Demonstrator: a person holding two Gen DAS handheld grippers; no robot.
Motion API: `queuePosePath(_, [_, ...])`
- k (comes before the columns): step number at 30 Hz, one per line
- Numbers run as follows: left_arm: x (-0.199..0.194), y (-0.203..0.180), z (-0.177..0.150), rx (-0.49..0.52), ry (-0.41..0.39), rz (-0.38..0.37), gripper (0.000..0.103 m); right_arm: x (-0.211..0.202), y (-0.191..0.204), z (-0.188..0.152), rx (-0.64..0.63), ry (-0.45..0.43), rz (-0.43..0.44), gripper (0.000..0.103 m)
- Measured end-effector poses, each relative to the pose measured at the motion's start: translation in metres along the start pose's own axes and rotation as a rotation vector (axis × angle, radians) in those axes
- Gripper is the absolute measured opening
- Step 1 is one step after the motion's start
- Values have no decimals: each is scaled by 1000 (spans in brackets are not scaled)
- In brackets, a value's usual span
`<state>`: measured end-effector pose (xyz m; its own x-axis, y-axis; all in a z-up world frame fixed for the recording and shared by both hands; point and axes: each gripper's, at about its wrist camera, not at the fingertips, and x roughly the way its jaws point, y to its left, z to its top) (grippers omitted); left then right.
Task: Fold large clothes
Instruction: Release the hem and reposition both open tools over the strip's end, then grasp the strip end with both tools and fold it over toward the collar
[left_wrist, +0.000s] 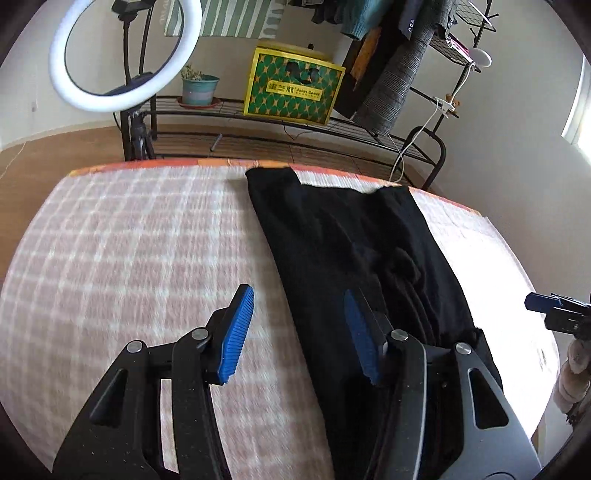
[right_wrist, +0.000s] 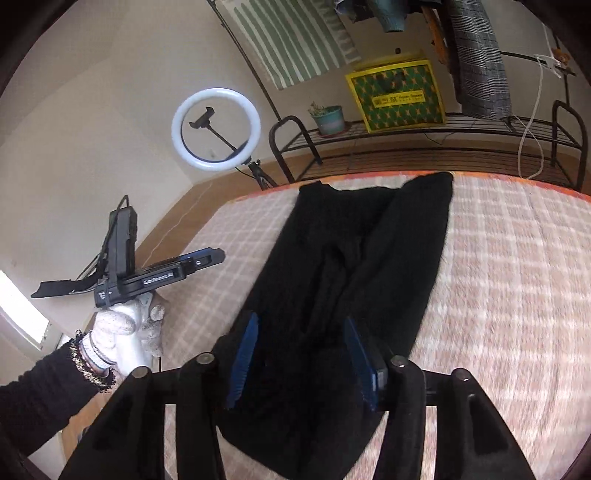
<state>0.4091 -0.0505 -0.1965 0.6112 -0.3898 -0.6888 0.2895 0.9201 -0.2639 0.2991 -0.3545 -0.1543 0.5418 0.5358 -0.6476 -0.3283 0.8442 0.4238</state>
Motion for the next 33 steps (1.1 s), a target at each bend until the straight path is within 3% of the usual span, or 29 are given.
queuePosePath(7, [65,36,59,-2,-4,28,52,108,-10,66,-12,80,81,59])
queuePosePath(14, [123,52,79,25,29,34,52,211,-14,91,-33,195,27,56])
queuePosePath(16, [133,53,80,34,32,30,52,233,-19,92,-22,236,-12,34])
queuePosePath(17, [138,53,80,39,35,30,52,241,-23,91,-10,260,-17,10])
queuePosePath(20, [148,50,81,60,35,22,52,234,-30,90,24,231,-8,2])
queuePosePath(22, [155,40,82,119,20,51,52,218,-32,93,28,182,-48,2])
queuePosePath(24, [165,29,84,176,11,80,52,220,-36,89,17,201,-57,2])
queuePosePath(29, [201,19,87,211,70,157,52,226,-39,85,21,220,-59,4])
queuePosePath(31, [204,17,88,222,73,167,52,221,-41,86,26,233,-34,12])
queuePosePath(33, [205,17,89,223,80,164,52,203,-45,91,31,212,-4,35])
